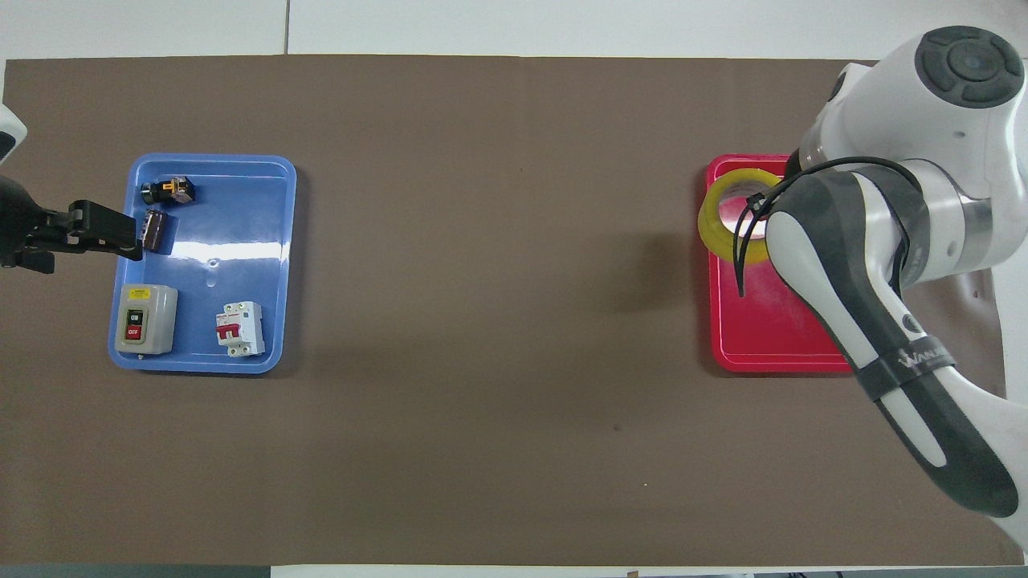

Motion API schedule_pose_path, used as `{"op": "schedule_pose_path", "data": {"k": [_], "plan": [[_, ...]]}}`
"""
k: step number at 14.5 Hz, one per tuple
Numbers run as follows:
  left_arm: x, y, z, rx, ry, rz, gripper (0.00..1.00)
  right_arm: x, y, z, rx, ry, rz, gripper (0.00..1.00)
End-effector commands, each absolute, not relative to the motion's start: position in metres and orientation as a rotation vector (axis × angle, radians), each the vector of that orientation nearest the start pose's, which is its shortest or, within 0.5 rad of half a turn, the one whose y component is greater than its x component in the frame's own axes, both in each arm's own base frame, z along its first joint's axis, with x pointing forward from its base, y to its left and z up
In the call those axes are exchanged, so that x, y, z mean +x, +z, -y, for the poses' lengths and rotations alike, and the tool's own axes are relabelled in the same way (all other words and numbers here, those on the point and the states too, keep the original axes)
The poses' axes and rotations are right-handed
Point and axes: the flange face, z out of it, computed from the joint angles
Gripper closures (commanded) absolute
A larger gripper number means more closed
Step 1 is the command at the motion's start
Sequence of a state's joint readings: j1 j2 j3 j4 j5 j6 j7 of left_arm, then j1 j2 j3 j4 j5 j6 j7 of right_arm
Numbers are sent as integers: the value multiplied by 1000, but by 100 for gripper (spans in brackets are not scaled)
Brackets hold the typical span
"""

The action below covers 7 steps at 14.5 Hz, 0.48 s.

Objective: Place and move tape with both arms
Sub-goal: 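Carry the tape with the right gripper into the red tray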

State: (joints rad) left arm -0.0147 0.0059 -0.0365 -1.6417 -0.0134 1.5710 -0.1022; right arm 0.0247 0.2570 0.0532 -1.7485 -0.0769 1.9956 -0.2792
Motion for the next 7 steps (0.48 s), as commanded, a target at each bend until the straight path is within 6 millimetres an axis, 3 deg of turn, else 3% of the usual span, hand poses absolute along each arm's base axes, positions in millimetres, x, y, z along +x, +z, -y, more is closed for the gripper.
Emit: {"op": "schedule_pose_path", "data": {"k": [1,5,7], "plan": [[547,591,27,-3147,108,83,0,596,396,9,-3091,-64,682,100],[547,591,27,-3147,108,83,0,561,359,64,-3048,-131,731,100],[547,591,27,-3147,108,83,0,552,348,72,-3030,-164,678,100]]}}
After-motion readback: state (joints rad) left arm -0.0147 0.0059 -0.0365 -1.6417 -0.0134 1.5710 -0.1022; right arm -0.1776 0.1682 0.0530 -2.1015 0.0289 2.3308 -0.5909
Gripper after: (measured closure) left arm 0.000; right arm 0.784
